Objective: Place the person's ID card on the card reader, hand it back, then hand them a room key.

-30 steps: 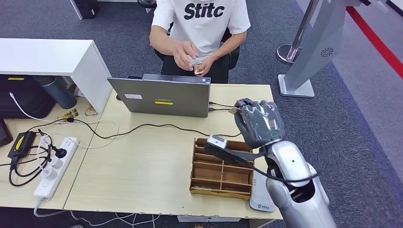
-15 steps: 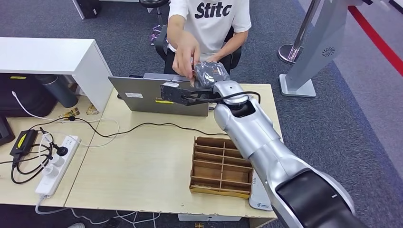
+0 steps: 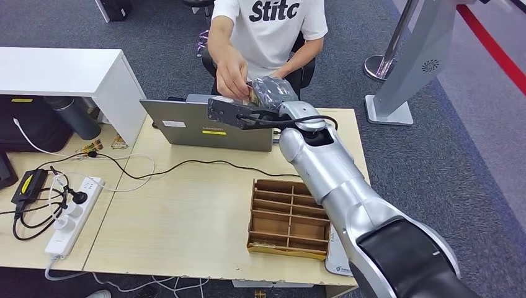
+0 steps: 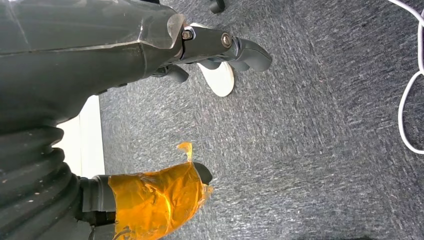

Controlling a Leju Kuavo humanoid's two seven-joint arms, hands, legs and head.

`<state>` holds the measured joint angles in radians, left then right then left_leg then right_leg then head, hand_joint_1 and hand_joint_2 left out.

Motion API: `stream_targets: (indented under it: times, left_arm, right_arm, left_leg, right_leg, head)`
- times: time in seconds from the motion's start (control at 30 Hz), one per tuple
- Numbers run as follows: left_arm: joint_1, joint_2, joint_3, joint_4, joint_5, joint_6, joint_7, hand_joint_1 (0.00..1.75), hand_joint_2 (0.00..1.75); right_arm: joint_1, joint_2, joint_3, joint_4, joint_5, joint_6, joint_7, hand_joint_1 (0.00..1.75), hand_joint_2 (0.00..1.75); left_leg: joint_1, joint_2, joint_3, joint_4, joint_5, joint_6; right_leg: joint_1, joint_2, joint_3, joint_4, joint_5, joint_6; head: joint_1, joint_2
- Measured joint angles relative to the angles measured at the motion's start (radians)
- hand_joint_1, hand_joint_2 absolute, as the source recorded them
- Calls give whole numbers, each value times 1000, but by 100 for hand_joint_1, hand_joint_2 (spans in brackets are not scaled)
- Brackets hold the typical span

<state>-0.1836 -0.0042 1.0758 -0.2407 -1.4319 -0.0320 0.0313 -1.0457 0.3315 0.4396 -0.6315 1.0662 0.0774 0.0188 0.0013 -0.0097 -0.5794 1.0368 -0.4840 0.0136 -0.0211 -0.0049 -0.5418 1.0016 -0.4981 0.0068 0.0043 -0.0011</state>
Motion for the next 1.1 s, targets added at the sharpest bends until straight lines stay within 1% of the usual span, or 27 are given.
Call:
stream_targets:
  times: [0.07, 0.1, 0.7, 0.8, 0.9, 1.03, 1.1]
  left_arm:
    - [0, 0, 0, 0, -1, 0, 0, 0, 175]
    - [0, 0, 0, 0, -1, 0, 0, 0, 175]
    - [0, -1, 0, 0, -13, 0, 0, 0, 175]
    - [0, -1, 0, 0, -12, 0, 0, 0, 175]
    - [6, -1, 0, 0, -5, 2, -3, 0, 175]
    - [15, -1, 0, 0, 1, 4, -11, 0, 175]
    - [19, 0, 0, 0, 6, 6, -12, 0, 175]
  right_arm:
    - [0, 1, 0, -2, 0, 1, -1, 5, 175]
    - [0, 2, 0, -3, 1, 2, -2, 0, 175]
    - [19, 3, 0, -44, 17, 0, 4, 0, 175]
    - [31, 3, -2, -64, 19, -17, -1, 0, 175]
    - [93, 2, -3, -171, 16, -45, -31, 0, 175]
    - [188, -2, 1, -349, 8, -25, -34, 0, 175]
    - [221, -5, 3, -410, -16, -24, -57, 0, 175]
  left_leg:
    - [0, 0, -1, 0, 0, 0]
    - [0, 0, -1, 0, 0, 0]
    - [0, 0, -1, 0, 0, 0]
    - [0, 0, -1, 0, 0, 0]
    - [0, 0, -1, 0, 0, 0]
    - [0, 0, -2, 0, 0, 0]
    - [0, 0, -2, 0, 0, 0]
  right_leg:
    - [0, 0, 0, 0, 0, 0]
    - [0, 0, -1, 0, 0, 0]
    - [0, 0, -1, 0, 0, 0]
    - [0, 0, -1, 0, 0, 0]
    - [0, 0, -1, 0, 0, 0]
    - [0, 0, -2, 0, 0, 0]
    - [0, 0, -3, 0, 0, 0]
  head:
    - [0, 0]
    - [0, 0]
    - [0, 0]
    - [0, 0]
    - [0, 0]
    - [0, 0]
    - [0, 0]
